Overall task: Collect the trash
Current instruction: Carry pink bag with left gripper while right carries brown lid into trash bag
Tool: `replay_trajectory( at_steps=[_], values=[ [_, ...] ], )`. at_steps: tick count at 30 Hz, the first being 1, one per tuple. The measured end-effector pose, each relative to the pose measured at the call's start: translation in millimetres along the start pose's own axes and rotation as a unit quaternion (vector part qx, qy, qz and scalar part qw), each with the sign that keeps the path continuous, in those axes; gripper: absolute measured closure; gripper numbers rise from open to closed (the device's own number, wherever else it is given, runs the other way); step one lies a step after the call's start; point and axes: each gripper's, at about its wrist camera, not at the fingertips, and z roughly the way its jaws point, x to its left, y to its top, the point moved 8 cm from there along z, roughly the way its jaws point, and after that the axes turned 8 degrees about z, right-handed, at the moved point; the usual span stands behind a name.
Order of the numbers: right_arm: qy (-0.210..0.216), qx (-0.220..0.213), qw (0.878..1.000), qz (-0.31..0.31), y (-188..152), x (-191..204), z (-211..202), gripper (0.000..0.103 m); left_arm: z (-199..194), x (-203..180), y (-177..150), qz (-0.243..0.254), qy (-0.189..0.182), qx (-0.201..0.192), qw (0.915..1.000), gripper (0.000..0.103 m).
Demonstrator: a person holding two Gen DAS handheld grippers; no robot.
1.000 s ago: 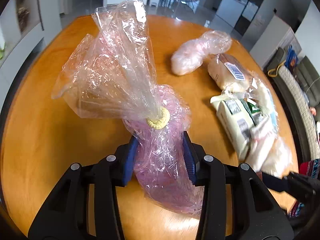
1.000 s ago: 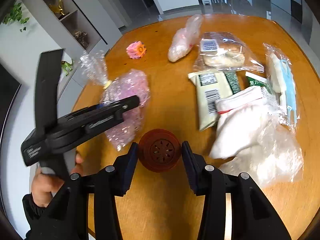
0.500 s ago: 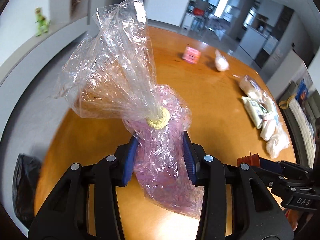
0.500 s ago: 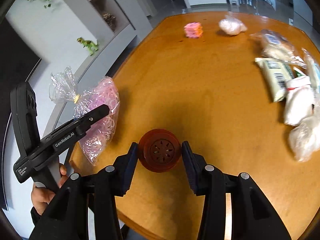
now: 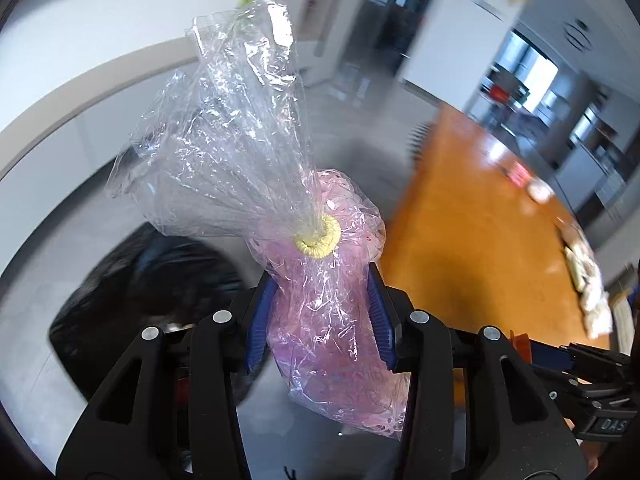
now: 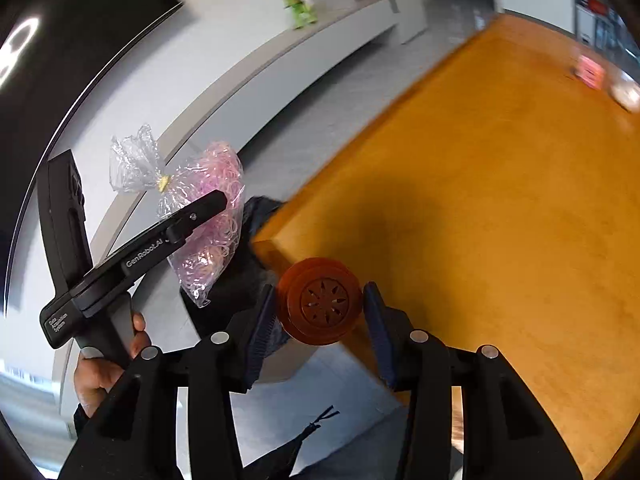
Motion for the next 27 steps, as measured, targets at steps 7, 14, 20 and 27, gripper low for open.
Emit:
replay_trajectory(
  at_steps=[7, 14, 20, 27],
  values=[
    [0.024, 0.037, 0.995, -0.086, -4, 88, 55, 0.057, -23, 104, -34, -0.091, 0.078, -0.007, 0.9928, 0.059],
    [0.014, 0.023, 0.991, -0.129, 8, 143, 85, 0.038, -42, 171, -60, -0.182, 0.168, 0.006, 0.9688, 0.006],
    [0.022, 0.009, 0.991, -0.134, 9, 138, 70, 0.038, -54, 179, -61, -0.224, 0.177, -0.003, 0.9584, 0.006],
    [0.017, 0.006, 0.995, -0.100, 12, 99, 46, 0.038, -48, 161, -51, -0.187, 0.146, 0.006, 0.9715, 0.006]
  ],
)
